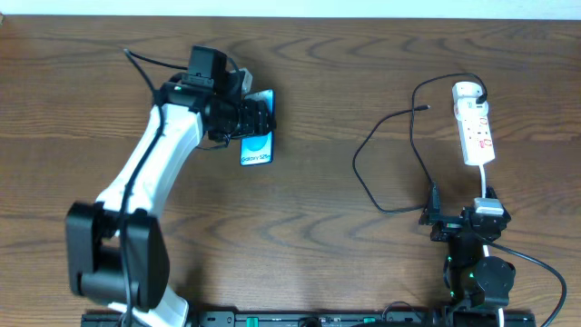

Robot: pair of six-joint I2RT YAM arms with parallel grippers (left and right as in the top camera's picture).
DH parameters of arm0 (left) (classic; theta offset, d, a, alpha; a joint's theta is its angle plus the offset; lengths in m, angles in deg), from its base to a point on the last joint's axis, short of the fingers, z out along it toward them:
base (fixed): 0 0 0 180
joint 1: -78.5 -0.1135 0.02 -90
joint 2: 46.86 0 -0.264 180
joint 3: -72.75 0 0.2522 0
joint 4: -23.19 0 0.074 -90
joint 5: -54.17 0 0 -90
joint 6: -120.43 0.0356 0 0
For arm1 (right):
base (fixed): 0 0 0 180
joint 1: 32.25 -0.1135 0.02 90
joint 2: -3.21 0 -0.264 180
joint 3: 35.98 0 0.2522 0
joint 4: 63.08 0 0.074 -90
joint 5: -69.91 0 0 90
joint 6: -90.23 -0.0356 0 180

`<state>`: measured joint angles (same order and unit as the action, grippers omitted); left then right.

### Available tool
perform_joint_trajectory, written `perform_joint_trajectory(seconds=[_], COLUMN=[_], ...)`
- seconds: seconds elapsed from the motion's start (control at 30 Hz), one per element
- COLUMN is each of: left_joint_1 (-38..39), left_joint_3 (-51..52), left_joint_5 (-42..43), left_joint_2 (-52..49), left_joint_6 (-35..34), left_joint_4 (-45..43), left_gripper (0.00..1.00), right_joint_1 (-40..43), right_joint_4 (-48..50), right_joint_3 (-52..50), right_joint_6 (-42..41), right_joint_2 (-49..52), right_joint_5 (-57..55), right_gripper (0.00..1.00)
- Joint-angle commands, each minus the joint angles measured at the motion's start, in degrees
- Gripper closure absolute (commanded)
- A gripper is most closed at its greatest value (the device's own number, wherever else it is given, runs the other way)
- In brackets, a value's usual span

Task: Plug charger to phone and switch on socket
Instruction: 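Lift the phone with the left gripper and tilt it upright toward center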

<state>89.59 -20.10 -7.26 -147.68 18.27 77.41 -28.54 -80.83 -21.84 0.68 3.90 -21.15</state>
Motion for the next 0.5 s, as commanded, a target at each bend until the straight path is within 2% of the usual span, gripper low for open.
perform_joint_trajectory(seconds=[0.0, 0.2, 0.33, 0.47], left_joint_1=[0.2, 0.2, 1.7, 5.8], left_joint_3=[-0.4, -0.4, -0.4, -0.4], left_joint_5=[10.9, 17.6, 25.6, 26.7], left_joint_2=[5.8, 10.1, 10.5, 10.5], left_joint_6=[-5.0, -11.2, -14.3, -19.1], left_joint_4=[0.0, 0.0, 0.0, -0.3], left_gripper=[0.41, 0.41, 0.41, 0.41], right_joint_1=[0.4, 0.4, 0.4, 0.4], right_joint_4=[-0.2, -0.2, -0.2, -0.2], right_joint_3=[-0.1, -0.1, -0.1, -0.1], right_joint_6=[-0.6, -0.6, -0.6, -0.6], right_joint_2=[-0.3, -0.3, -0.3, -0.3], right_joint_5=[-0.3, -0.3, -0.2, -0.3], right_gripper=[0.01, 0.01, 0.01, 0.01])
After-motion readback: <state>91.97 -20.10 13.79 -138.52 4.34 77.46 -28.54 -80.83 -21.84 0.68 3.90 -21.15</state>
